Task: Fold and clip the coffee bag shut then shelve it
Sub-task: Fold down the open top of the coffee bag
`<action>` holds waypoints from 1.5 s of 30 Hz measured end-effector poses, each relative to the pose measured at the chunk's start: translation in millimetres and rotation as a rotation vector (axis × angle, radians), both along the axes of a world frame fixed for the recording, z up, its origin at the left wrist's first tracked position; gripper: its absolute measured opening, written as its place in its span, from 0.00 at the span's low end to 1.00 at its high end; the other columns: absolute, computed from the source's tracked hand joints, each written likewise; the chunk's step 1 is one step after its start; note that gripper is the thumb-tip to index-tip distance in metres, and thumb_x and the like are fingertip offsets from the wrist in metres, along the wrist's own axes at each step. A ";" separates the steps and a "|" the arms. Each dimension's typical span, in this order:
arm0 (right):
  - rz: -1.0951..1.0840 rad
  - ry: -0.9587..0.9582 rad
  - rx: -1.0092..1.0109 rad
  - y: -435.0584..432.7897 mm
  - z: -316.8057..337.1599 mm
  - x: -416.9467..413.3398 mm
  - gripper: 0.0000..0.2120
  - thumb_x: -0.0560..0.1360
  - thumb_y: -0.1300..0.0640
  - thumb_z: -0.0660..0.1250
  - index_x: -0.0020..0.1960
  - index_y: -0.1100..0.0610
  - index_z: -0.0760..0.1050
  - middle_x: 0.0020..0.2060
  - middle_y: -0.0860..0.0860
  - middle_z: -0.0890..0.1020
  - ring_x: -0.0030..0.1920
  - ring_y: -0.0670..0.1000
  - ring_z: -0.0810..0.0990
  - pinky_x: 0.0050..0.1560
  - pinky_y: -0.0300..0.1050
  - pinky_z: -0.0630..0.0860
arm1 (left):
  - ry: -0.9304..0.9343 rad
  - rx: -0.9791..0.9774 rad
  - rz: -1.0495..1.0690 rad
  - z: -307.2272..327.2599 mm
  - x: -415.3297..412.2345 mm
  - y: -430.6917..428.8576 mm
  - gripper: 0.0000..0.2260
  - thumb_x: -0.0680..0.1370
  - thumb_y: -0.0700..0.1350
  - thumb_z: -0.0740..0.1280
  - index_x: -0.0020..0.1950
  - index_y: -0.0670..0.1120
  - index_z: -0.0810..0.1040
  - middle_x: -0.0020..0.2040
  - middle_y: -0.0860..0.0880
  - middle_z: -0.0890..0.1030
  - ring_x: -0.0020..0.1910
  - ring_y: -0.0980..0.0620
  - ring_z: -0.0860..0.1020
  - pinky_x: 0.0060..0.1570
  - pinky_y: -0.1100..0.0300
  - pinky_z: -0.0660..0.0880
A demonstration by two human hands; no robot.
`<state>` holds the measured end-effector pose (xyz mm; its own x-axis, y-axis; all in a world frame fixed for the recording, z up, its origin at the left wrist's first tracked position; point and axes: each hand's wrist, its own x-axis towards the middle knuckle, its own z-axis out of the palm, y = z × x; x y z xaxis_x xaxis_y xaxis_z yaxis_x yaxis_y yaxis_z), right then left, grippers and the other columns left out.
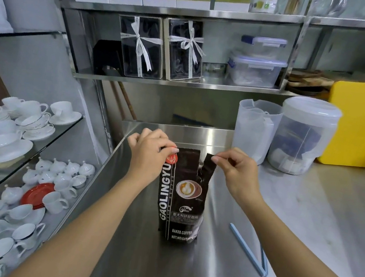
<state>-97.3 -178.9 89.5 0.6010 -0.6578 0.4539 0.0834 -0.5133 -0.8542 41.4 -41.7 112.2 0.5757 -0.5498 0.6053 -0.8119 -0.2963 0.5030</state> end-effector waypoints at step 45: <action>0.158 0.002 0.289 -9.1 -50.4 20.9 0.22 0.66 0.77 0.61 0.29 0.53 0.81 0.27 0.43 0.81 0.34 0.43 0.78 0.38 0.30 0.72 | 0.609 0.013 -0.230 -67.0 41.1 9.5 0.15 0.67 0.38 0.60 0.28 0.55 0.81 0.38 0.57 0.81 0.57 0.44 0.72 0.63 0.44 0.64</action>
